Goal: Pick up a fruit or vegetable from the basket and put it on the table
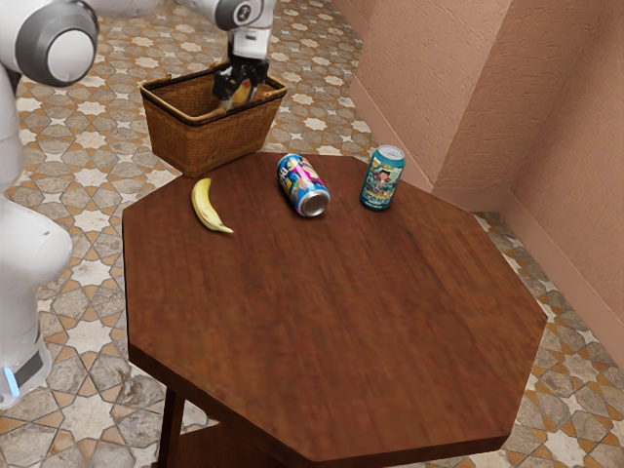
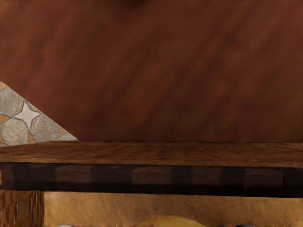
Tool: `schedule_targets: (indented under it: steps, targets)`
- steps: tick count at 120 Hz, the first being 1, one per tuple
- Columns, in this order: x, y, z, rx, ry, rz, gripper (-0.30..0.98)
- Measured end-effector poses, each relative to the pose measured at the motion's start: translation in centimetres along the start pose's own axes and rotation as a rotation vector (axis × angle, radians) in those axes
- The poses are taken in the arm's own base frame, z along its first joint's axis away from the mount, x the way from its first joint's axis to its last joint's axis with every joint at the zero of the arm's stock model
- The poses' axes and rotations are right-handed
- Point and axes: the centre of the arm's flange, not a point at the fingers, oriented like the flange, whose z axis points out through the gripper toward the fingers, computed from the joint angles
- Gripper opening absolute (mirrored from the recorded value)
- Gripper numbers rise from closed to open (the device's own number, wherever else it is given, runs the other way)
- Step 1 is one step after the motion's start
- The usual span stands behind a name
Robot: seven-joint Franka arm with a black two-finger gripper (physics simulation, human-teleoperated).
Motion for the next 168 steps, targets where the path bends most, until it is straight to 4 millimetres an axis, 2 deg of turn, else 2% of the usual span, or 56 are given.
schedule_targets:
  steps: [19,38,55,65,80,93,108,129,137,151,168]
  targets:
    - [-0.6,0.6,-1.9,0.006,-0.017,-0.015,0.38]
    - [-2.7,0.9,-4.3,0.016,-0.032,-0.054,0.38]
    - [-5.7,1.5,-5.6,0.016,-0.04,-0.11,0.38]
    - [-5.6,1.7,-8.3,0.047,-0.046,-0.113,0.38]
    - [-1.9,2.4,-12.1,0.089,-0.052,-0.057,0.38]
    - [0.8,3.2,-14.0,0.105,-0.056,-0.018,0.38]
    - [3.8,3.6,-14.6,0.102,-0.049,0.03,0.38]
    - [10.0,4.5,-15.5,0.109,-0.016,0.139,0.38]
    - [12.6,5.4,-16.3,0.119,0.002,0.185,0.38]
    - [18.4,7.3,-17.0,0.126,0.03,0.296,0.38]
    - [24.0,9.7,-17.7,0.134,0.052,0.407,0.38]
